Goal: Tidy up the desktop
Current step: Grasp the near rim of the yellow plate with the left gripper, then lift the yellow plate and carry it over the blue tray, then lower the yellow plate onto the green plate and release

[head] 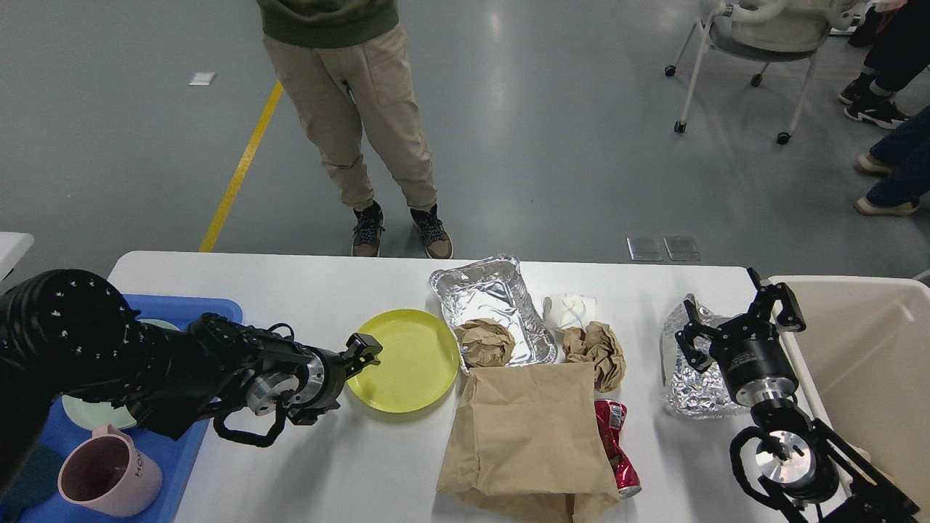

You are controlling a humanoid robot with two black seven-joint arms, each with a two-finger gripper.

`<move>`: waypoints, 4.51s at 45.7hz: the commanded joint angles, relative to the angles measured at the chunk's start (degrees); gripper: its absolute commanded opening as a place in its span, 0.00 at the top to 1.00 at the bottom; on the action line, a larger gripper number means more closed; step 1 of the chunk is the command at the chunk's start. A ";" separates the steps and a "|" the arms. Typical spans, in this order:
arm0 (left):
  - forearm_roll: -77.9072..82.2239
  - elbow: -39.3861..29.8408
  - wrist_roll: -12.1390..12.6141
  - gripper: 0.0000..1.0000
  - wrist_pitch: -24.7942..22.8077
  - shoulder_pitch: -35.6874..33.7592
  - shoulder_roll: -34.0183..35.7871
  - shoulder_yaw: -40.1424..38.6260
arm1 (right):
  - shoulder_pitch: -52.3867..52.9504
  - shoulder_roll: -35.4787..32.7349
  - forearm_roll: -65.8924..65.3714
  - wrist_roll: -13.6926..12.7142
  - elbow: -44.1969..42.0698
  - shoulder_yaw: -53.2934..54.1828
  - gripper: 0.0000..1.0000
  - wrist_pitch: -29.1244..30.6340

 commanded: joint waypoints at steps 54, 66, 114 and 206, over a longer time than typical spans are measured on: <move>1.93 0.44 0.03 0.80 -2.49 2.04 0.26 -1.59 | 0.00 0.00 0.01 0.00 -0.08 0.04 0.00 0.00; 2.02 0.27 0.12 0.97 -2.67 1.87 0.17 -1.42 | 0.00 0.00 0.01 0.00 0.00 0.04 0.00 0.00; 0.97 -30.66 0.91 1.00 -4.07 -29.14 12.21 11.93 | 0.00 0.00 -0.07 0.00 -0.08 0.04 0.00 0.00; 8.35 24.17 2.49 1.00 -35.80 10.74 36.03 0.78 | 0.00 0.00 0.01 0.00 0.00 0.04 0.00 0.00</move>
